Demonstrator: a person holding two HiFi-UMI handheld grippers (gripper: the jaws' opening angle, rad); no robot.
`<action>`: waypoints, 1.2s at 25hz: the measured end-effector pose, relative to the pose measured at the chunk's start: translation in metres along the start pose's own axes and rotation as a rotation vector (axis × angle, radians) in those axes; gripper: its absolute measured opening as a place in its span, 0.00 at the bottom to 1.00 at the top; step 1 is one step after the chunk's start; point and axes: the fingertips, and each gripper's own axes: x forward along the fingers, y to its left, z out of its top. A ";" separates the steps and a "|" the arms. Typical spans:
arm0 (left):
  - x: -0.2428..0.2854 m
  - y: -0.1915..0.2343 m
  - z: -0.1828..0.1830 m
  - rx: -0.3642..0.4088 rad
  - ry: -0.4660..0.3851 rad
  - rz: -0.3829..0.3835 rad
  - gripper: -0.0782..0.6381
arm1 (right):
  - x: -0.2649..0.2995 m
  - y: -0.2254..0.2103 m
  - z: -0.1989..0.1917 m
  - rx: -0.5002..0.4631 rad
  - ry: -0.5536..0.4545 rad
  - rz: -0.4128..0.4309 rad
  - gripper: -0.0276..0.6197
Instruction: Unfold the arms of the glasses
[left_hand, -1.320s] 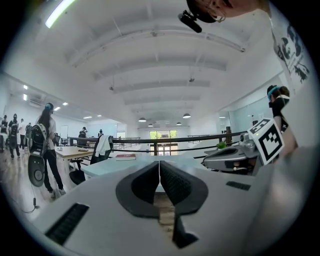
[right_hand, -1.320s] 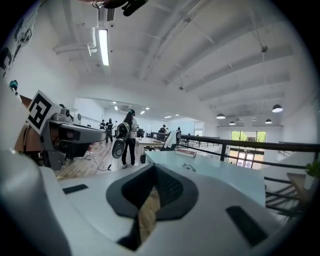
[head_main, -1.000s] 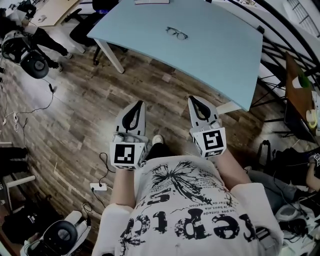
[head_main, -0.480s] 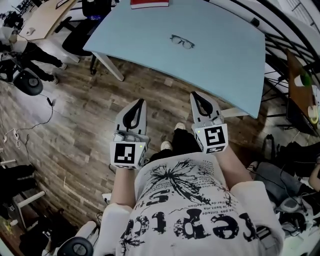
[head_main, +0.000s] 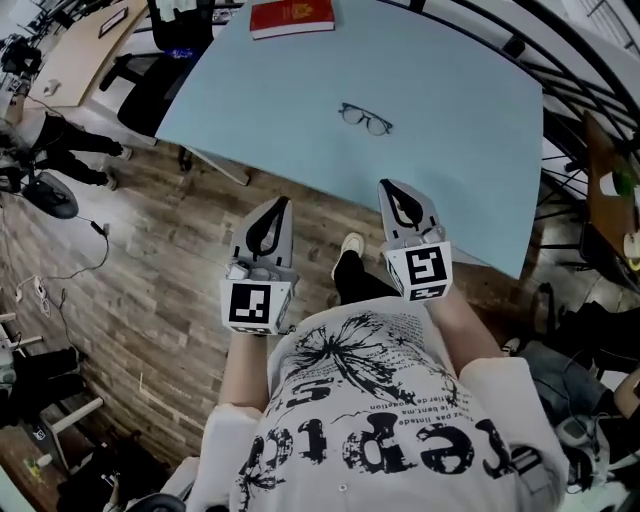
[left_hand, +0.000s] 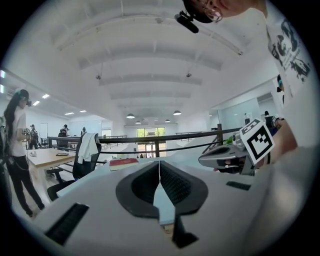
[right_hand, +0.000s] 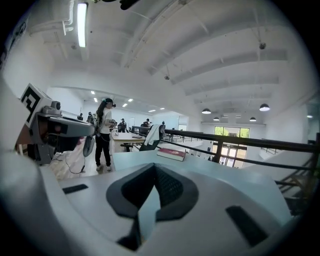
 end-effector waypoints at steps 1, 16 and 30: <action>0.017 0.007 0.003 0.002 0.001 -0.003 0.14 | 0.013 -0.011 0.003 0.005 -0.002 -0.006 0.06; 0.241 0.027 0.024 -0.007 0.009 -0.154 0.14 | 0.122 -0.165 -0.002 0.054 0.044 -0.130 0.06; 0.335 0.013 -0.005 -0.013 0.105 -0.457 0.14 | 0.150 -0.197 -0.061 0.175 0.275 -0.283 0.06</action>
